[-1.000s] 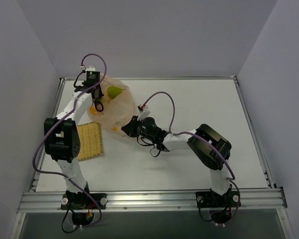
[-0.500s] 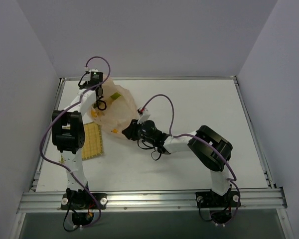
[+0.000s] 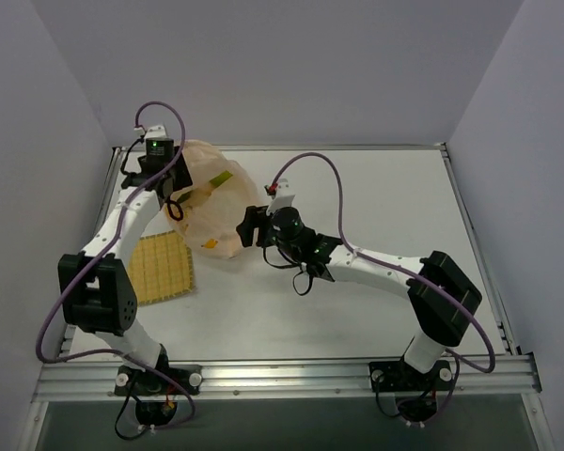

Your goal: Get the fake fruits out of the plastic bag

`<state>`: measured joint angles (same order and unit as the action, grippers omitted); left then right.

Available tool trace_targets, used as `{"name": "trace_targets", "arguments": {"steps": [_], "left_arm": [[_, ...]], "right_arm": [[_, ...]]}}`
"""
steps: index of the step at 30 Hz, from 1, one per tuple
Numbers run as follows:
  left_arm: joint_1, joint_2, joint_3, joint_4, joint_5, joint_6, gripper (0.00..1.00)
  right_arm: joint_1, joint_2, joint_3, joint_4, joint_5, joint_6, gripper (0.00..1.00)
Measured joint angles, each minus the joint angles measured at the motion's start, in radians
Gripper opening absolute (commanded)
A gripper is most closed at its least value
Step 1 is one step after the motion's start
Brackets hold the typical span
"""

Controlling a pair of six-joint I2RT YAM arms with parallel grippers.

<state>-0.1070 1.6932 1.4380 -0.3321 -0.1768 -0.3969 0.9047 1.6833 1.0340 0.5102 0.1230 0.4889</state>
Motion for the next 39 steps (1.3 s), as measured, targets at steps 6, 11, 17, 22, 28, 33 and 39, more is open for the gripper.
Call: {"name": "trace_targets", "arguments": {"steps": [6, 11, 17, 22, 28, 33, 39], "left_arm": [[-0.010, -0.170, -0.060, -0.027, 0.058, -0.054, 0.41], [-0.031, -0.114, -0.005, -0.084, 0.124, -0.052, 0.60], [-0.035, 0.126, 0.173, -0.136, 0.136, -0.011, 0.90], [-0.035, 0.236, 0.215, -0.135, 0.127, -0.002, 0.96], [-0.034, 0.311, 0.294, -0.109, 0.081, 0.003, 0.54], [-0.021, 0.363, 0.349, -0.080, 0.037, 0.014, 0.03], [0.029, 0.401, 0.404, -0.080, -0.002, 0.034, 0.02]], "right_arm": [[0.039, 0.022, 0.122, -0.032, 0.005, -0.028, 0.07], [0.053, 0.196, 0.320, -0.066, -0.004, -0.048, 0.23], [0.024, 0.423, 0.557, -0.126, 0.014, -0.072, 0.64], [-0.012, 0.609, 0.760, -0.200, 0.061, -0.112, 0.92], [-0.040, 0.768, 0.917, -0.277, 0.110, -0.155, 0.53], [-0.049, 0.821, 0.961, -0.301, 0.133, -0.181, 0.00], [-0.048, 0.739, 0.774, -0.198, 0.134, -0.208, 0.00]]}}
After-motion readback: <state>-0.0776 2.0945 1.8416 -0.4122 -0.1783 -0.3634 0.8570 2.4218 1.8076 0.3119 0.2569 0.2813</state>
